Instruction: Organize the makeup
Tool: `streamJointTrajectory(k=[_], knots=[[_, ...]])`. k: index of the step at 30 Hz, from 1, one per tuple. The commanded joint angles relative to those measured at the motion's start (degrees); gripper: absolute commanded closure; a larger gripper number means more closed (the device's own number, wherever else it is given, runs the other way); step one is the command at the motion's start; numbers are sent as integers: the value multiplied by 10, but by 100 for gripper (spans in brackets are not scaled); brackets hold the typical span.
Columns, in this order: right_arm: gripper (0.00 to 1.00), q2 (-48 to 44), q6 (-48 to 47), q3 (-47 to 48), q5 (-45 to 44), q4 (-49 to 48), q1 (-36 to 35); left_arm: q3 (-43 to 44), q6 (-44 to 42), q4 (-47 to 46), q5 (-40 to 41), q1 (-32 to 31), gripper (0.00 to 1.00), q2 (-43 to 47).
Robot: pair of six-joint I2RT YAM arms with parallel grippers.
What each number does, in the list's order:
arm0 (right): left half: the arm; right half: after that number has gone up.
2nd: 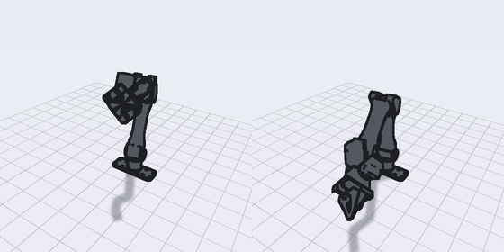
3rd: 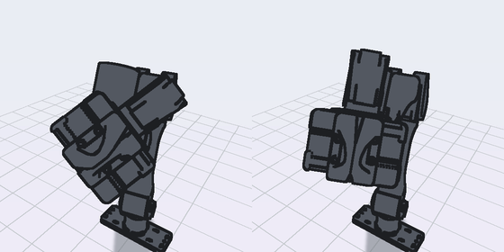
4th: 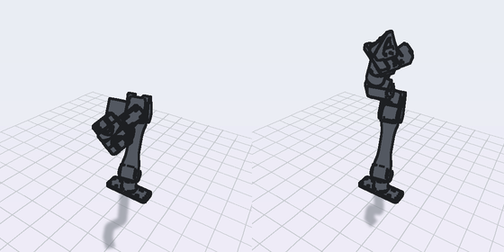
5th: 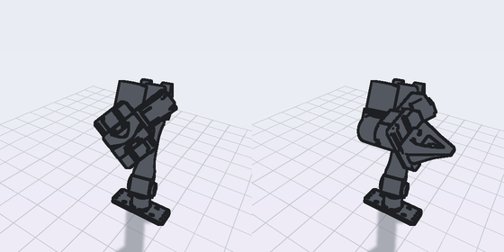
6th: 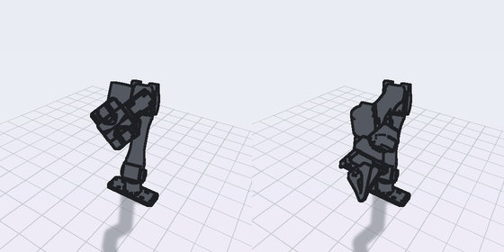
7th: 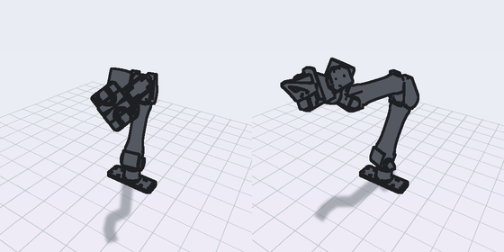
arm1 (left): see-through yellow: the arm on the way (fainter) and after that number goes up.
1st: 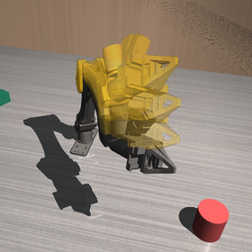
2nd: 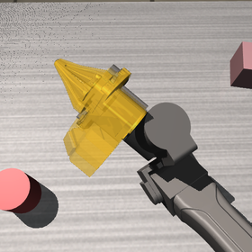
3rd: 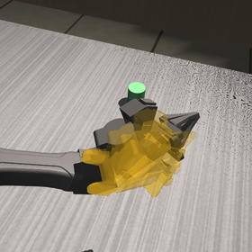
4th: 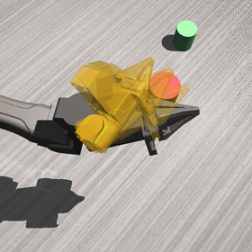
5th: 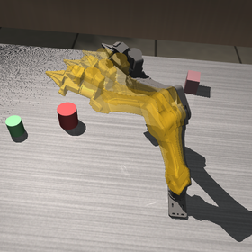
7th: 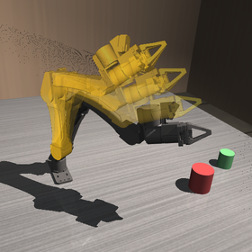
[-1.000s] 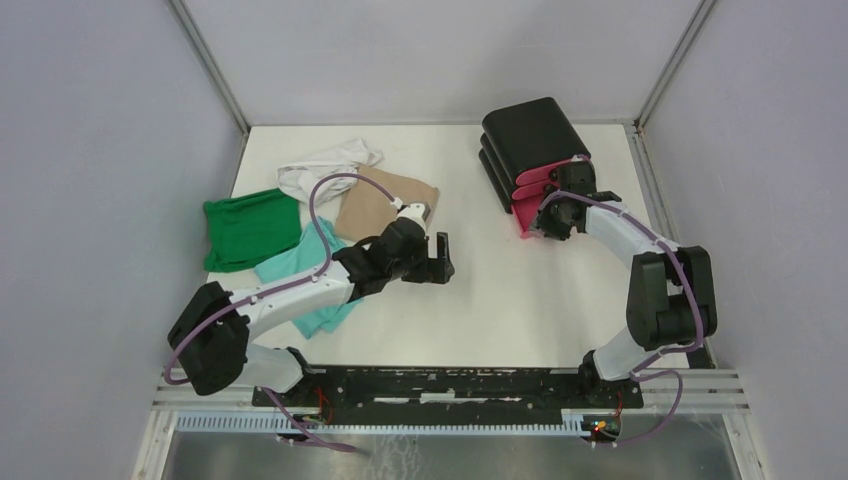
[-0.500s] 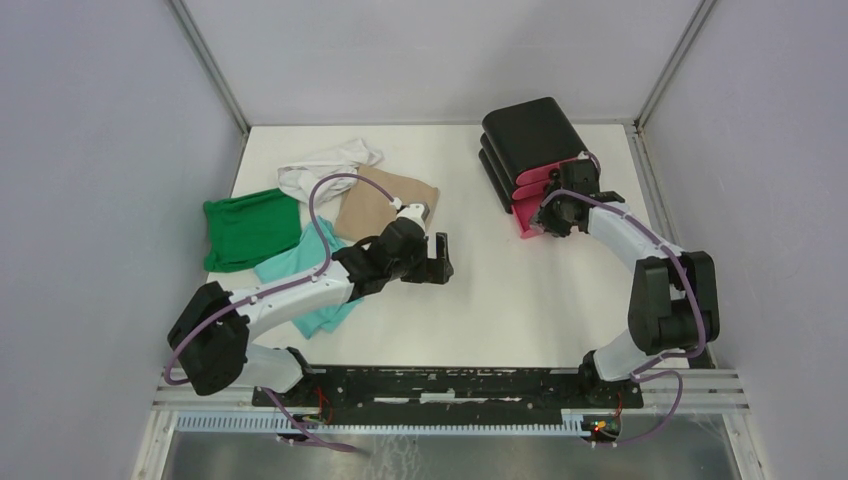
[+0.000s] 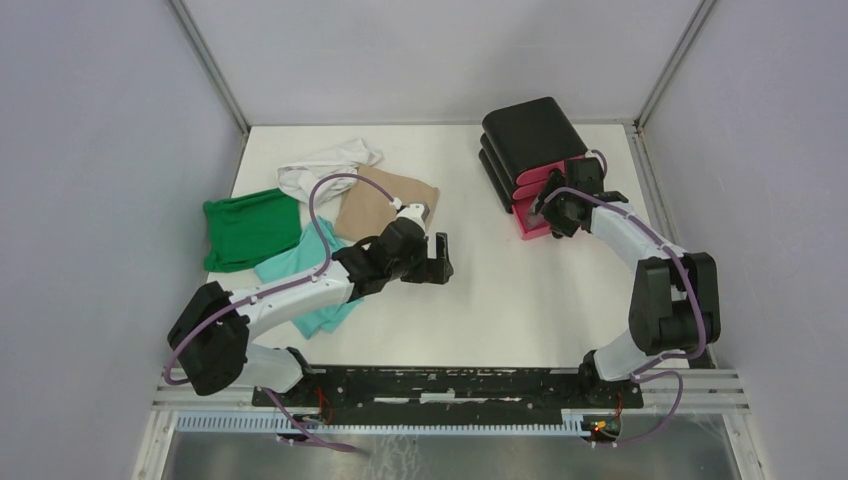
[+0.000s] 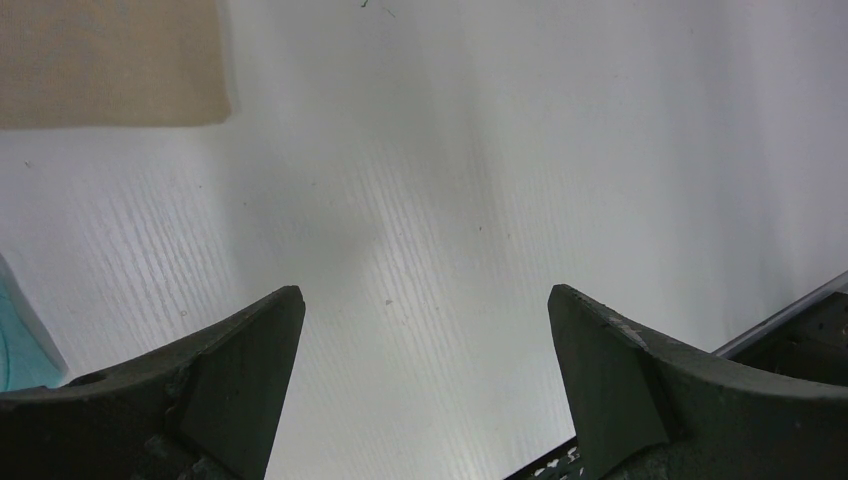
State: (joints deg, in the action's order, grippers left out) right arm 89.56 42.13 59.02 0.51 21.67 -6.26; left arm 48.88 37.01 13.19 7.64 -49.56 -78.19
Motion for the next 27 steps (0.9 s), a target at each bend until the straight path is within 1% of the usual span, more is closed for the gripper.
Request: streamJointTrajectory(k=[1,5,8,11,15,17,20,23,27], knots=[[30,-40,-16,6,-15,-7,4,6,-4,-13,11,3,1,7],[33,-74,-58,-5,-54,20,7,9,-4,-12,9,3,1,6],[35,-103,-93,-44,-75,16,20,6,-5,-12,12,3,1,11],[36,-122,-122,-94,-30,-13,48,5,-4,-8,14,3,1,13],[38,-142,-172,-149,-1,-56,68,3,-2,-9,13,3,1,10],[38,-141,-212,-158,12,-71,68,4,-3,-9,14,3,1,10],[36,-143,-238,-174,16,-112,69,5,-4,-9,15,3,1,8],[35,-127,-249,-171,23,-140,69,10,-6,-9,15,3,1,3],[35,-76,-243,-158,54,-173,69,17,-7,-7,12,3,1,-4]])
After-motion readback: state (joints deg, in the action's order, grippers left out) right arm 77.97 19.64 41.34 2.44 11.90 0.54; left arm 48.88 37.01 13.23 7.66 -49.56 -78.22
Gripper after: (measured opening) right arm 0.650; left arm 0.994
